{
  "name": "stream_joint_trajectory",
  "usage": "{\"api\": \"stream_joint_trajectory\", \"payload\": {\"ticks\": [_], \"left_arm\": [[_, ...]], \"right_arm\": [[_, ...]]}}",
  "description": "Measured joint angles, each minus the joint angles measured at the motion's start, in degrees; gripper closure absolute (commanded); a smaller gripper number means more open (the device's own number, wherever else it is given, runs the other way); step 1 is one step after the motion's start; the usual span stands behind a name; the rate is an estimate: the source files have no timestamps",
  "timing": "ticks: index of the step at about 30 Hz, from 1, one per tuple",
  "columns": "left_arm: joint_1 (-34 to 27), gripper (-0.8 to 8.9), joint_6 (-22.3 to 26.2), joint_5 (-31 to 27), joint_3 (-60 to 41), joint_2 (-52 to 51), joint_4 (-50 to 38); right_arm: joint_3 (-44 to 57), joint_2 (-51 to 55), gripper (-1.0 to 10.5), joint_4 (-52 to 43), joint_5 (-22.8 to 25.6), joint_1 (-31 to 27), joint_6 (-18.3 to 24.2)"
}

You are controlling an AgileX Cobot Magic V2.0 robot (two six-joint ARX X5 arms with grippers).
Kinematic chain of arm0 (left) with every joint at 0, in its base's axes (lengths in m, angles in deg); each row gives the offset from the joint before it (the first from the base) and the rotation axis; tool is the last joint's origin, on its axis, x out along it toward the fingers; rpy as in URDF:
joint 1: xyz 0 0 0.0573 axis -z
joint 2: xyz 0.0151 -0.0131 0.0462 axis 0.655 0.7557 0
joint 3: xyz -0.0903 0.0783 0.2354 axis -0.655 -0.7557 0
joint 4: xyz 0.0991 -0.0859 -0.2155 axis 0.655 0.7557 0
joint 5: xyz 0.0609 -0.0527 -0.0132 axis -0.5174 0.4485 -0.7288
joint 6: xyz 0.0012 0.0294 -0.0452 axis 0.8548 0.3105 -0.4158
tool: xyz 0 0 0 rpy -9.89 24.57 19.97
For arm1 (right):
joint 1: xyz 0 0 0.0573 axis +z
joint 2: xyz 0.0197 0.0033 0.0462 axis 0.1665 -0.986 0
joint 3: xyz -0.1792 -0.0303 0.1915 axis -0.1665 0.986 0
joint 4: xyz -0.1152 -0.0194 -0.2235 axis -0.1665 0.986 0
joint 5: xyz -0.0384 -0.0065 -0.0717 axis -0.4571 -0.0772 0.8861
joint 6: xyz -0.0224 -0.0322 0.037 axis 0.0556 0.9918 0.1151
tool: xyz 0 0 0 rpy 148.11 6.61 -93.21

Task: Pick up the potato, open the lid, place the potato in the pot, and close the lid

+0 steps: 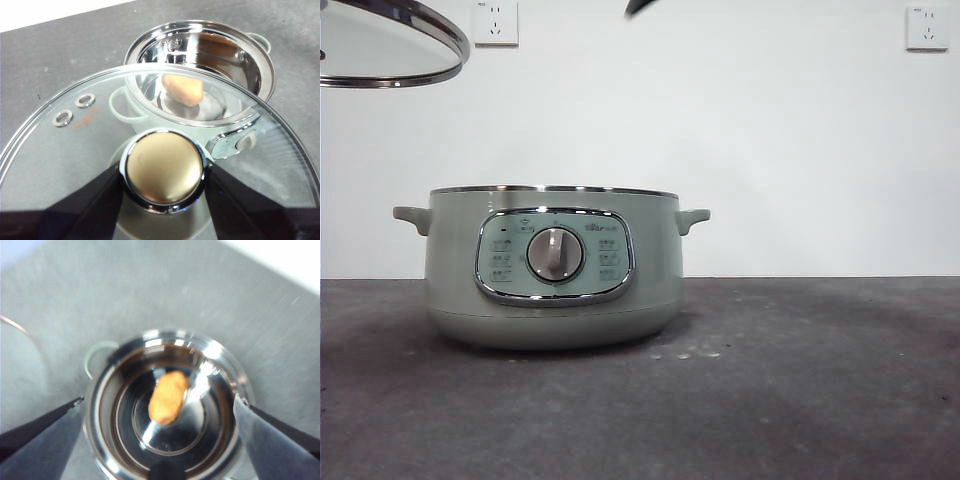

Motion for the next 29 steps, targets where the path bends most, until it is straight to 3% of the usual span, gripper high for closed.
{"api": "stream_joint_trajectory", "payload": {"ticks": [4,7,18,24,29], "left_arm": [[-0.02,8.22,0.0,2.19,0.0,1.75,-5.05],[0.07,8.22,-0.02,4.52,0.07,5.46,-8.76],[4.81,8.22,-0.02,4.44,6.84,20.44,-17.57],[10.62,8.22,-0.02,2.58,13.94,35.5,-23.5],[12.76,8.22,-0.02,0.17,13.94,42.95,-28.52]], "right_arm": [[4.48,10.25,4.5,0.0,0.0,0.04,-0.02],[16.24,21.73,4.5,0.0,0.81,0.04,0.0],[52.76,51.76,4.5,0.0,1.05,0.07,-0.46],[74.75,70.88,4.5,0.02,4.04,0.07,-4.76],[83.17,82.64,4.5,0.02,4.74,0.07,-9.99]]}}
